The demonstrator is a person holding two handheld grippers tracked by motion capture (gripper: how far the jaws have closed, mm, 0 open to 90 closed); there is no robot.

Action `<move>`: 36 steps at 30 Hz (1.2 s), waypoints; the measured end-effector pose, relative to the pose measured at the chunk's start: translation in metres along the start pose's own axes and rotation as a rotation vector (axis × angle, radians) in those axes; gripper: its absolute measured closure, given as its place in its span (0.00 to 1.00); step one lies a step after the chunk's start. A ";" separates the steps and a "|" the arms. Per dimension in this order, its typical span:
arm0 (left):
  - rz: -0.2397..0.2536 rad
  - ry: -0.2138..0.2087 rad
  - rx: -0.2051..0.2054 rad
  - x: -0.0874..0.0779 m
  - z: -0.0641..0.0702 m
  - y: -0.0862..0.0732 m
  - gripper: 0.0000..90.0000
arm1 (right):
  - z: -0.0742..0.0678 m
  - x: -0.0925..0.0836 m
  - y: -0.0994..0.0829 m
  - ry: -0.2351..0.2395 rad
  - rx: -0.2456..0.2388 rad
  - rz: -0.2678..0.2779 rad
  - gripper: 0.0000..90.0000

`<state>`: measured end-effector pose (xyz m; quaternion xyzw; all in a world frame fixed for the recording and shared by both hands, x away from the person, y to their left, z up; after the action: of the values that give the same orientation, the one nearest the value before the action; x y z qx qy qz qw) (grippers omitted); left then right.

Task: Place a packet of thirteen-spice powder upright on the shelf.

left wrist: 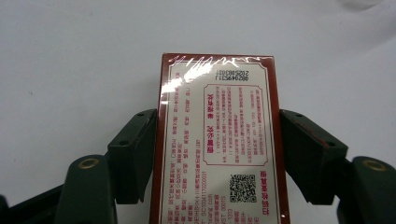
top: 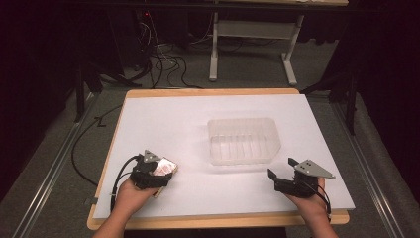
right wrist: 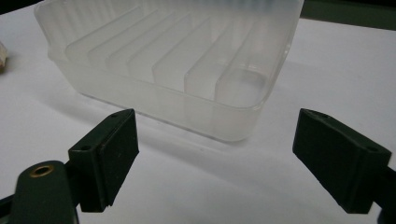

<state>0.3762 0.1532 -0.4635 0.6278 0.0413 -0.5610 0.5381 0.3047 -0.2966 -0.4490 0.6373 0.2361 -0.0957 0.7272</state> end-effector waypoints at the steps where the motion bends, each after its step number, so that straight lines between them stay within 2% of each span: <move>1: -0.003 0.001 -0.003 0.001 -0.001 0.002 0.36 | 0.001 0.000 0.000 -0.001 0.001 0.000 0.17; 5: -0.033 0.013 0.005 0.008 -0.001 0.004 0.36 | 0.001 -0.002 0.001 -0.002 0.001 0.009 0.17; 10: -0.057 0.015 0.000 0.008 0.000 0.006 0.35 | 0.001 -0.002 0.001 0.003 0.003 0.014 0.17; 12: -0.074 0.022 -0.004 0.008 0.000 0.008 0.28 | 0.000 -0.002 0.002 0.008 0.005 0.014 0.17; 16: -0.092 0.027 0.000 0.003 0.001 0.012 0.22 | 0.000 0.001 0.002 0.020 0.002 0.012 0.17; 24: -0.191 0.001 -0.016 -0.001 -0.001 0.020 0.19 | 0.000 0.002 0.004 0.033 0.007 0.019 0.17; 25: -0.191 0.001 -0.016 -0.001 -0.001 0.020 0.18 | 0.001 0.002 0.004 0.034 0.005 0.022 0.17; 26: -0.230 0.005 -0.014 -0.002 -0.001 0.022 0.18 | 0.001 0.002 0.004 0.034 0.007 0.021 0.17; 27: -0.230 0.005 -0.014 -0.002 -0.001 0.022 0.17 | 0.001 0.001 0.004 0.032 0.012 0.021 0.17; 28: -0.263 0.012 -0.008 -0.003 -0.001 0.024 0.17 | 0.002 0.001 0.004 0.032 0.012 0.022 0.17; 31: -0.308 0.013 0.002 -0.003 0.000 0.028 0.17 | 0.002 0.001 0.005 0.031 0.017 0.024 0.17; 34: -0.348 -0.001 0.002 -0.002 0.000 0.031 0.16 | 0.002 0.000 0.005 0.031 0.019 0.025 0.17; 36: -0.356 0.000 0.010 -0.001 0.001 0.031 0.16 | 0.002 0.000 0.005 0.032 0.015 0.028 0.17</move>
<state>0.3957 0.1404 -0.4426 0.6131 0.1491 -0.6477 0.4271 0.3070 -0.2977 -0.4443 0.6476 0.2377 -0.0770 0.7198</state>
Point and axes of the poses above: each handheld gripper's, and its own axes: x roughly forward along the jaws, y roughly out of its top, z roughly to its right, the point moved 1 cm from there along x, roughly forward along the jaws, and after that the axes turned 11 degrees about -y, right-handed, at the moved point
